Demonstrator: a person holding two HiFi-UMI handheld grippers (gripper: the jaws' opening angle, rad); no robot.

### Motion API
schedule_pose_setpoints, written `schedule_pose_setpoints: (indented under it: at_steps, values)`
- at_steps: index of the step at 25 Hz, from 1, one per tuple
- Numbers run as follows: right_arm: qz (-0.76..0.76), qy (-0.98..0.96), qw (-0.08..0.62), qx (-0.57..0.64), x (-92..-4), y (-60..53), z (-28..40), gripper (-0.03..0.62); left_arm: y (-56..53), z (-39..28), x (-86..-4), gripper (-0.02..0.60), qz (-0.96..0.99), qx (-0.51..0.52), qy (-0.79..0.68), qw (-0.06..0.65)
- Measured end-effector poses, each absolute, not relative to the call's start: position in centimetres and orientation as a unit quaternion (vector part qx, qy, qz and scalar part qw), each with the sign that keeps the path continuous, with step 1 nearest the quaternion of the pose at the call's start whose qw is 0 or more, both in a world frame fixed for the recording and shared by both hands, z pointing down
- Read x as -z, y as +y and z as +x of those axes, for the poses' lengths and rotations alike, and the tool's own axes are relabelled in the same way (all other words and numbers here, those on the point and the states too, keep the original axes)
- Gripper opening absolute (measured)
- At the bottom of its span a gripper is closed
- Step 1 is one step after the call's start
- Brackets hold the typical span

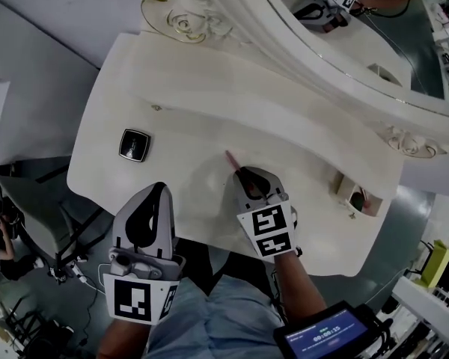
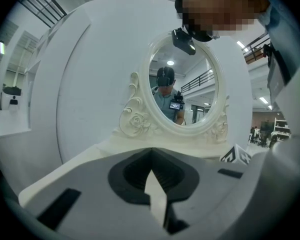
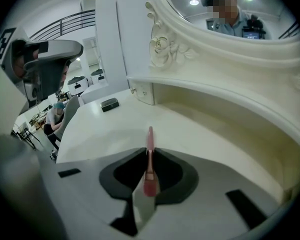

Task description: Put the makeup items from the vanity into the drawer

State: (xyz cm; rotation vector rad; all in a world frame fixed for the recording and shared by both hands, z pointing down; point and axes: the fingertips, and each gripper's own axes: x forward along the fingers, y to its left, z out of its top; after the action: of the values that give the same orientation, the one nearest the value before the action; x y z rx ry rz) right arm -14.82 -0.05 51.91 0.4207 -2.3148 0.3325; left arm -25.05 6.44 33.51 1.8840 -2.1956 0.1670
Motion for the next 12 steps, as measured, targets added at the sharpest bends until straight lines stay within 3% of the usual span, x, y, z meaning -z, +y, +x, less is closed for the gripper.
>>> schedule_pose_setpoints:
  at_steps: [12]
  values:
    - [0.193, -0.925, 0.313, -0.096, -43.5, -2.1, -9.9, 0.044, 3.1, -18.2, -29.4, -0.002, 0.687, -0.035, -0.722, 0.079]
